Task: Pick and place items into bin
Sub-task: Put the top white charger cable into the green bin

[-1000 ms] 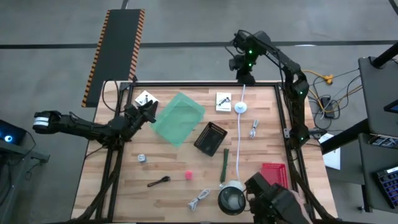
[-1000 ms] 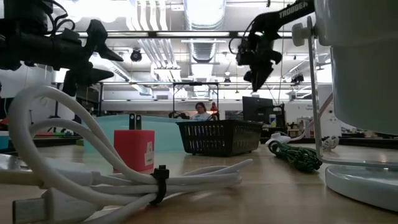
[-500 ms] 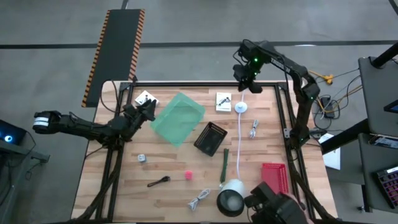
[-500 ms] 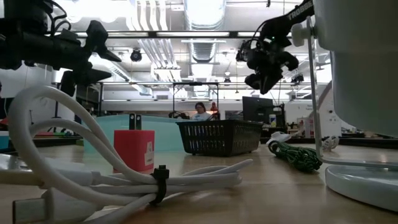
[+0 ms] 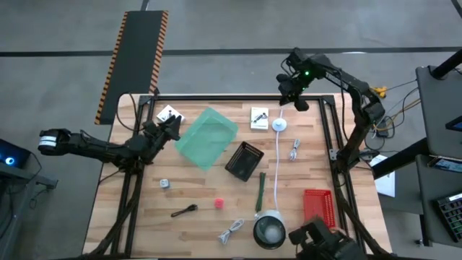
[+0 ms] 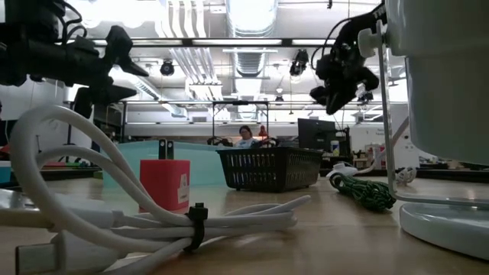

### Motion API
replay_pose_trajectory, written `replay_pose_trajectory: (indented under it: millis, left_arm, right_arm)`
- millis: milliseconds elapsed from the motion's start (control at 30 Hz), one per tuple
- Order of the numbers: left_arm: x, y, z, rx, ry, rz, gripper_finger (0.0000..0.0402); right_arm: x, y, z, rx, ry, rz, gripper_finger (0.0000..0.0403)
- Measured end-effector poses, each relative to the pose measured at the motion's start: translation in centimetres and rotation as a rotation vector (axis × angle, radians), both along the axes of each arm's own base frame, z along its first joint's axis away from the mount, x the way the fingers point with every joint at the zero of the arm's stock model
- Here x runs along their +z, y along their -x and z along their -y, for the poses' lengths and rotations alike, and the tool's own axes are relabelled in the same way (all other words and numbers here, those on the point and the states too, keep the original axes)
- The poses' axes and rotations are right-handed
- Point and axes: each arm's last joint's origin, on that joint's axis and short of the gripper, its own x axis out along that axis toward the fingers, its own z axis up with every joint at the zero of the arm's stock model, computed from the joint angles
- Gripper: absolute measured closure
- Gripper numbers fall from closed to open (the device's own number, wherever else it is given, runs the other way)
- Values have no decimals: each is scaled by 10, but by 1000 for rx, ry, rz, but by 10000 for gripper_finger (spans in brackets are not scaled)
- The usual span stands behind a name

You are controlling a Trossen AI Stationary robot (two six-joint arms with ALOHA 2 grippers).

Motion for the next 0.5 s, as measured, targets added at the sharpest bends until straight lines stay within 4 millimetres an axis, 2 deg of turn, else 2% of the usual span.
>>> replay_pose_trajectory:
  millis: [167,333,500]
  left_arm:
    - [0,0,0,0,0,-1,179]
    - [0,0,0,0,0,-2,179]
    - [-1,0,0,0,0,-7,179]
  right_arm:
    - [-21,-6,-13,61,-61,-27,386]
    - [-25,-6,-27,113,-70,15,386]
    - [-37,-19,-38,154,-10,64,383]
